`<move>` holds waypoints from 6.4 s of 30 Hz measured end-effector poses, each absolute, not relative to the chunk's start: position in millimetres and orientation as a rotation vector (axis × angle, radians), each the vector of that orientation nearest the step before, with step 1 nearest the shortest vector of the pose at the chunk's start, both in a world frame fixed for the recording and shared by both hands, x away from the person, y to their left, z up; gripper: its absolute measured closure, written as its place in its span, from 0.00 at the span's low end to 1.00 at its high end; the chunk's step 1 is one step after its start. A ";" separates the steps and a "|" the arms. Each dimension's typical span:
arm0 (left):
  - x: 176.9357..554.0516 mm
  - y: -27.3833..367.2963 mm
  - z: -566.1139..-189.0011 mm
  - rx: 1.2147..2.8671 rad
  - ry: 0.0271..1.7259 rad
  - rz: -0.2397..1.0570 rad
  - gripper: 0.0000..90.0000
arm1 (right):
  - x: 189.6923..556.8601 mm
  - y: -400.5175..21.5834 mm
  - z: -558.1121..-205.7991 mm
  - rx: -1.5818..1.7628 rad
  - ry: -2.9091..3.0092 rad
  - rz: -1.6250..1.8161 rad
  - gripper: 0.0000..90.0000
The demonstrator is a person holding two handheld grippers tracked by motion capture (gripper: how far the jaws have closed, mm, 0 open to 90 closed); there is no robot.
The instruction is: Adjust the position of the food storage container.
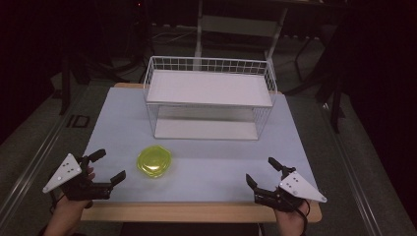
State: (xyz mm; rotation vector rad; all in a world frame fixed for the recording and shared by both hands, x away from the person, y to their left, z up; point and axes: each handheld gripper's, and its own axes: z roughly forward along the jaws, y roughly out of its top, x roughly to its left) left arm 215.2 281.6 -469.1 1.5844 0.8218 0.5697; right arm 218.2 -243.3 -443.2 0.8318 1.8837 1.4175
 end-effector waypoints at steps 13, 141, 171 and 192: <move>220.0 280.7 -466.3 1.568 0.782 0.574 0.00 | 217.8 -243.3 -442.5 0.831 1.877 1.424 0.15; 316.0 161.1 -529.1 2.106 0.954 -0.011 1.00 | 219.4 -237.2 -444.4 0.813 1.950 1.445 0.15; 328.4 134.7 -524.9 2.108 0.916 -0.013 1.00 | 219.7 -237.6 -445.0 0.815 1.954 1.443 0.15; 285.7 181.5 -459.6 1.877 0.801 0.075 0.47 | 230.6 -223.0 -441.7 0.775 1.995 1.362 0.13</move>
